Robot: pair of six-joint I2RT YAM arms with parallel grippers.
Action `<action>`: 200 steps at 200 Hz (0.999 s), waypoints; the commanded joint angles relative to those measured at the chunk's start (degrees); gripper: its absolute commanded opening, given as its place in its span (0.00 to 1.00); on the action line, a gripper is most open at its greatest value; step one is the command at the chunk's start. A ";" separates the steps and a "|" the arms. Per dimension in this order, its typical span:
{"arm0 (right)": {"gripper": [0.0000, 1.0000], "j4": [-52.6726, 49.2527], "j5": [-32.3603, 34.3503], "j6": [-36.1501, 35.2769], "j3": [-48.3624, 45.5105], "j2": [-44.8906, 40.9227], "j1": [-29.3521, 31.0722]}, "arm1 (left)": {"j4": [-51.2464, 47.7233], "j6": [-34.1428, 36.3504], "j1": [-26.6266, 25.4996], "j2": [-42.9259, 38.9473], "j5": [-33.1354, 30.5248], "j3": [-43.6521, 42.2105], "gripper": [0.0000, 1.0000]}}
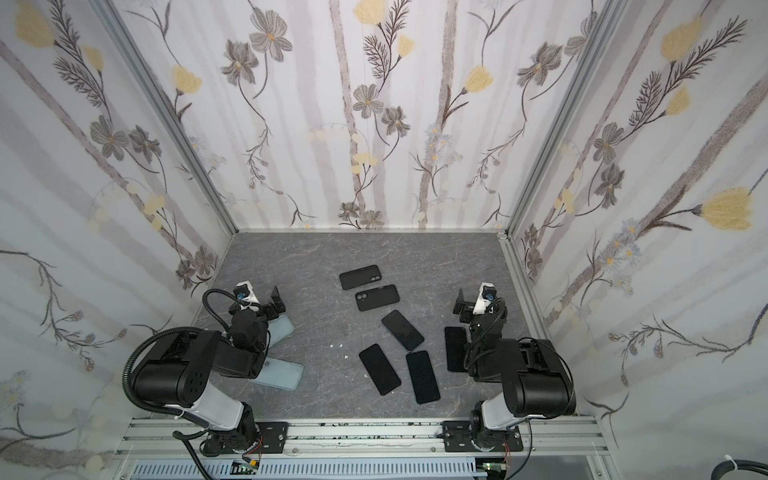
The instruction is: Put the phone into the phone case
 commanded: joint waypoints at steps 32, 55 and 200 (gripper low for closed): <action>1.00 0.82 0.48 -0.32 0.36 0.14 0.03 | 2.40 -0.08 0.12 0.14 -0.52 -0.01 1.00; 0.99 0.89 0.47 -0.32 0.36 0.14 0.03 | 2.05 -0.30 0.33 0.11 0.23 0.27 1.00; 1.00 -53.94 -3.23 4.95 18.33 -30.60 5.09 | -42.43 -7.74 -5.75 -31.71 7.85 20.04 0.91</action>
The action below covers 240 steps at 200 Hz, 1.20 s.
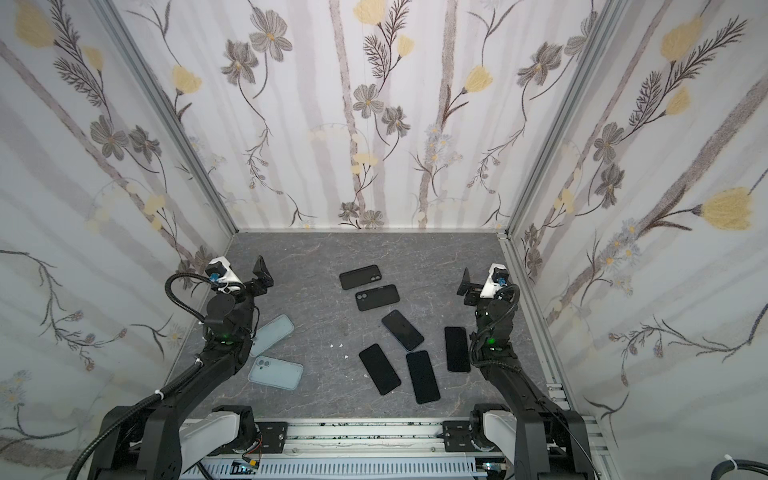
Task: Put the phone into the phone case
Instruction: 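Reach the right gripper toward the blue-edged black phone while the left arm moves forward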
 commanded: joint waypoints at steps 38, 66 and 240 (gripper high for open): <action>0.98 -34.53 -7.27 7.19 14.18 -5.59 7.89 | -27.34 -4.39 -13.97 -1.31 9.17 18.25 0.89; 0.95 -43.19 -8.13 9.98 19.27 -5.18 11.90 | -33.13 -4.36 -21.16 -0.62 13.59 23.00 0.89; 0.87 -72.83 -3.35 13.57 28.91 2.13 30.43 | -49.02 16.91 -34.54 -3.56 20.62 15.59 0.90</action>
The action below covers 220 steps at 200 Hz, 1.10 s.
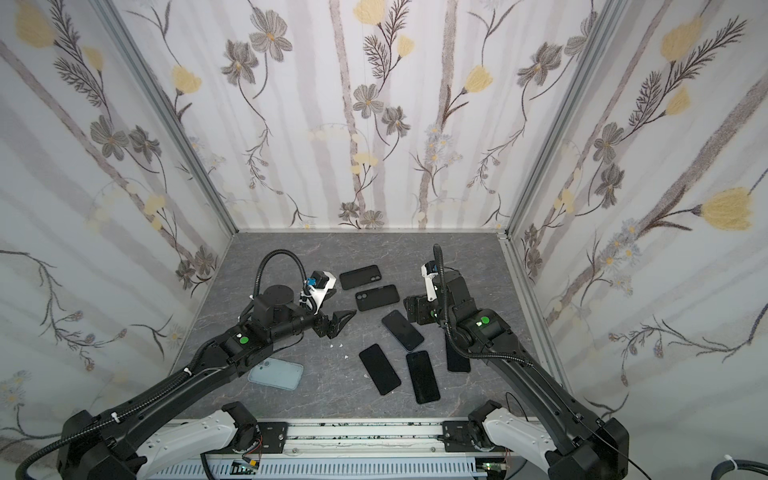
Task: Put the phone into the phone case
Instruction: 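Reach the right gripper toward the blue-edged black phone while the left arm moves forward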
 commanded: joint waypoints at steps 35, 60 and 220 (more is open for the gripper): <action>0.88 -1.32 2.50 1.90 -2.06 4.95 2.20 | -1.12 7.70 -0.22 -3.02 -8.09 -2.68 0.92; 0.89 -0.40 2.89 1.09 -1.48 9.22 2.52 | -0.20 9.42 -0.24 -4.97 -9.60 -3.93 0.94; 1.00 -6.76 1.53 -17.99 14.07 38.85 3.47 | 0.73 10.84 -0.25 -8.24 -7.95 -6.55 0.97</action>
